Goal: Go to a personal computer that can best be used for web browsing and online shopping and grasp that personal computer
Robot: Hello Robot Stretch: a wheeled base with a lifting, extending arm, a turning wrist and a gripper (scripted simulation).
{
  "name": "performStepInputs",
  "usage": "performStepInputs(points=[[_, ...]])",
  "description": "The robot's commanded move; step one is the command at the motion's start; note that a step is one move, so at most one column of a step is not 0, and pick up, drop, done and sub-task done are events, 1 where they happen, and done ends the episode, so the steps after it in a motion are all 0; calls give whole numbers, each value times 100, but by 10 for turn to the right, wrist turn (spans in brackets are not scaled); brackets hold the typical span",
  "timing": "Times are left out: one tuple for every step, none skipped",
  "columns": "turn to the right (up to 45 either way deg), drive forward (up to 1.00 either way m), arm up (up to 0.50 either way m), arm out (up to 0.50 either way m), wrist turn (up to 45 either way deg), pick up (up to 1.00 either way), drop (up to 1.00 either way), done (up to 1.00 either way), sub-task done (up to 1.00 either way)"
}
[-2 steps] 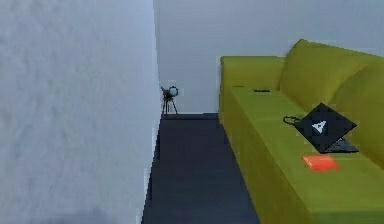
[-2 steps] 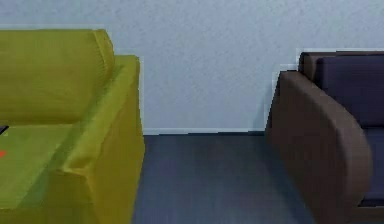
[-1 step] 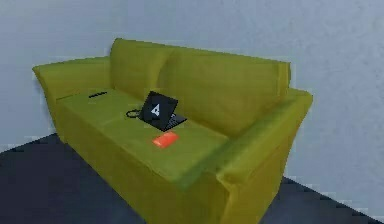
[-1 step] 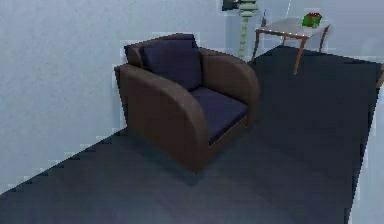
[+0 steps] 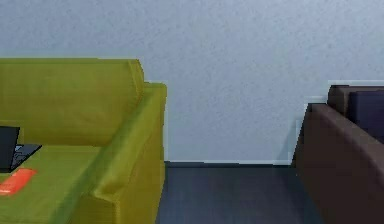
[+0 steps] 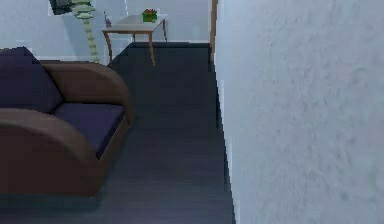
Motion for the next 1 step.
performStepInputs(points=[[0,10,0,0,0,0,0,0,0]])
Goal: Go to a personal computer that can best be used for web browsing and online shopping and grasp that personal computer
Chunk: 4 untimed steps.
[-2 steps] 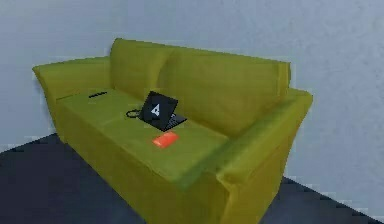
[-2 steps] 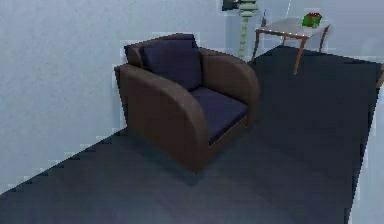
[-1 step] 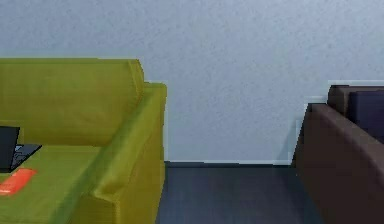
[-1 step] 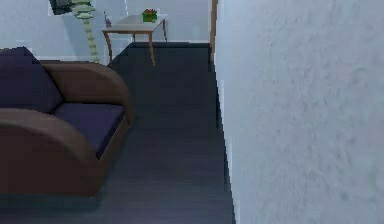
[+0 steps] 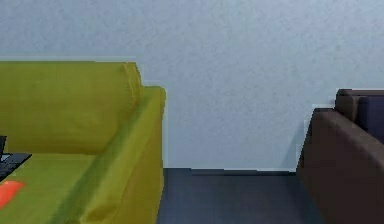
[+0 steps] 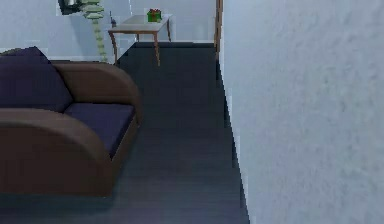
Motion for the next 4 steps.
performStepInputs(points=[[-450,0,0,0,0,0,0,0,0],[-330,0,0,0,0,0,0,0,0],[0,55,0,0,0,0,0,0,0],[-450,0,0,0,0,0,0,0,0]])
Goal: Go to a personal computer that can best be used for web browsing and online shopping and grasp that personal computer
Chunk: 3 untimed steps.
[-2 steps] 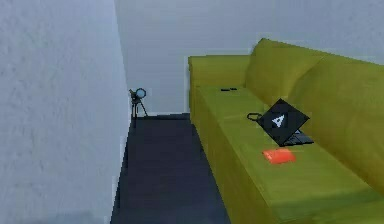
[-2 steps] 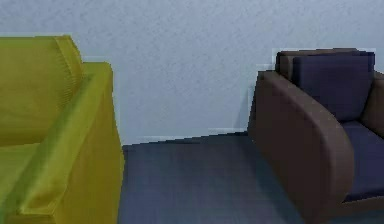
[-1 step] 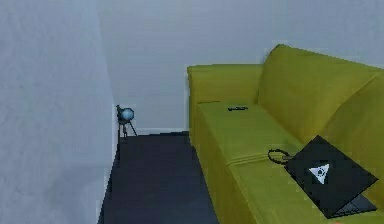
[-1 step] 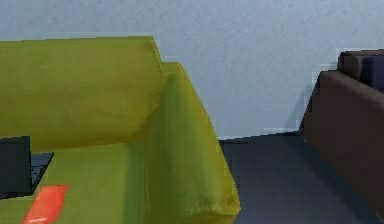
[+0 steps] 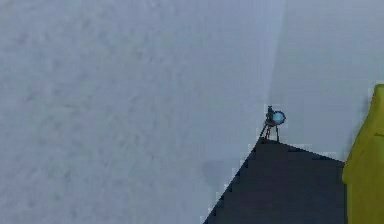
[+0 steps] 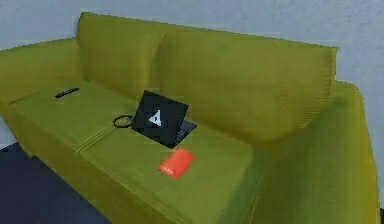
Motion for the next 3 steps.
performStepInputs(points=[[450,0,0,0,0,0,0,0,0],[30,0,0,0,0,0,0,0,0],[0,35,0,0,0,0,0,0,0]])
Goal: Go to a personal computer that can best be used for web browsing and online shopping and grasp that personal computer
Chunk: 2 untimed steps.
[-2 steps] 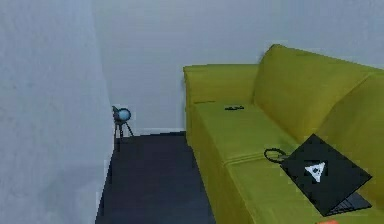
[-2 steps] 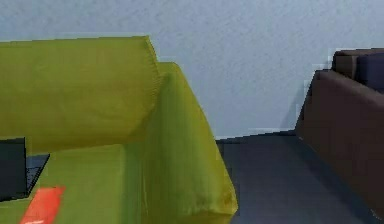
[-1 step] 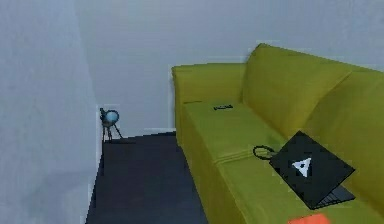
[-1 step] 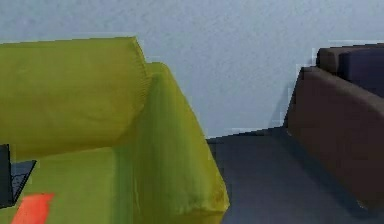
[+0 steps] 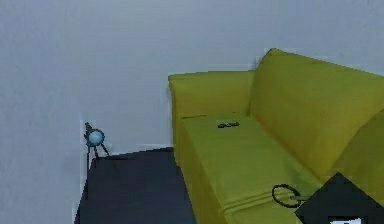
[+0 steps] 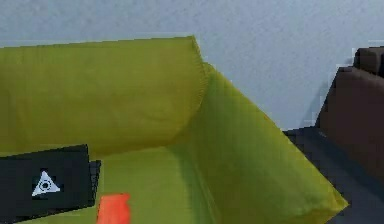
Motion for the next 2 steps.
performStepInputs(points=[[-360,0,0,0,0,0,0,0,0],[0,0,50,0,0,0,0,0,0]])
